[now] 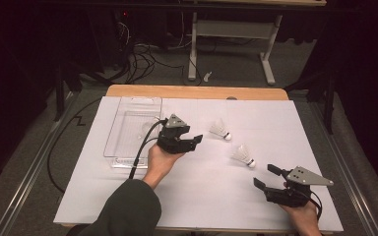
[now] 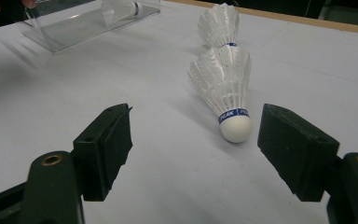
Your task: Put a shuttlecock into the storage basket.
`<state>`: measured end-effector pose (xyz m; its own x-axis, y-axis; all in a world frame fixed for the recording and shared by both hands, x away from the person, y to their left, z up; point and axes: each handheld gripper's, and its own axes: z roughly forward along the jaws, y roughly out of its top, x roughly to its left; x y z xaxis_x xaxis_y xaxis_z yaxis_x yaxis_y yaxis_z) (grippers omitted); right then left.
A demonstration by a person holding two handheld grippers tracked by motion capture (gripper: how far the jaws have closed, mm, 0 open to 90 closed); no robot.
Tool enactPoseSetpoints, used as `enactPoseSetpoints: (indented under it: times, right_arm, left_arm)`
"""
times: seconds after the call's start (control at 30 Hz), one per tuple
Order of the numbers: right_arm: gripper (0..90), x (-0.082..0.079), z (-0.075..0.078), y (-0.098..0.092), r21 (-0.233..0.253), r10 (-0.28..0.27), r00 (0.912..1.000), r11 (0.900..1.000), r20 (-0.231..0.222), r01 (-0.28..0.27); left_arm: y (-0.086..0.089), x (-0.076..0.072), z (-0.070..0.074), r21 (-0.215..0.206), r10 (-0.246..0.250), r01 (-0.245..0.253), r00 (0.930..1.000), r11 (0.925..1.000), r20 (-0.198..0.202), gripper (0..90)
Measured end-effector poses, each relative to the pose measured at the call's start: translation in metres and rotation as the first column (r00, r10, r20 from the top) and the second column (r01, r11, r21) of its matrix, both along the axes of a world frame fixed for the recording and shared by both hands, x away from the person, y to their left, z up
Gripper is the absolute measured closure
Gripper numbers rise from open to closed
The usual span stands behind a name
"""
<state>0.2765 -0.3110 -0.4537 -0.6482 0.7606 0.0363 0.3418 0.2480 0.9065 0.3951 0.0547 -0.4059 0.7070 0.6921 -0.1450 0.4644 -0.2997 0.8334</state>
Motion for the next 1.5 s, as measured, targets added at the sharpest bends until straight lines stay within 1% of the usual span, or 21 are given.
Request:
enactPoseSetpoints:
  times: [0.03,0.17,0.27,0.43,0.6,0.73,1.13,1.4,1.5]
  right_arm:
    - [26.3,0.000,0.000,0.000,0.001,0.000,1.0000,1.000,-0.001,0.000]
    - [26.3,0.000,0.000,0.000,0.001,-0.001,1.0000,1.000,-0.001,0.001]
    - [26.3,0.000,0.000,0.000,0.000,-0.001,1.0000,1.000,-0.002,0.001]
    - [26.3,0.000,0.000,0.000,0.000,-0.001,1.0000,1.000,-0.003,0.001]
    - [26.3,0.000,0.000,0.000,0.001,0.002,1.0000,1.000,-0.003,-0.002]
    - [26.2,0.000,0.000,0.000,0.000,0.003,1.0000,1.000,-0.005,-0.003]
    - [26.2,0.000,0.000,0.000,0.001,0.002,1.0000,1.000,-0.004,-0.002]
    - [26.2,0.000,0.000,0.000,0.002,0.004,1.0000,1.000,-0.003,-0.004]
    - [26.2,0.000,0.000,0.000,0.001,0.004,1.0000,1.000,-0.005,-0.004]
  left_arm:
    - [-0.001,0.002,0.000,0.003,0.007,-0.007,1.0000,1.0000,0.004,40.5]
    - [-0.004,0.006,0.000,-0.001,0.005,-0.005,1.0000,1.0000,0.000,40.7]
    - [-0.006,0.009,0.000,0.011,0.004,-0.004,1.0000,0.9999,0.005,40.7]
    - [-0.011,0.016,-0.001,0.008,0.006,-0.006,1.0000,0.9999,-0.004,40.8]
    - [-0.016,0.022,-0.003,0.033,0.015,-0.015,0.9998,0.9993,-0.012,40.7]
    - [-0.018,0.027,-0.003,0.038,0.016,-0.016,0.9998,0.9992,-0.015,40.8]
    - [-0.031,0.039,0.002,0.043,0.009,-0.008,0.9999,0.9991,-0.014,41.2]
    - [-0.042,0.048,0.002,0.062,-0.007,0.009,0.9996,0.9981,-0.029,41.1]
    - [-0.044,0.052,-0.001,0.066,-0.007,0.010,0.9990,0.9977,-0.045,41.0]
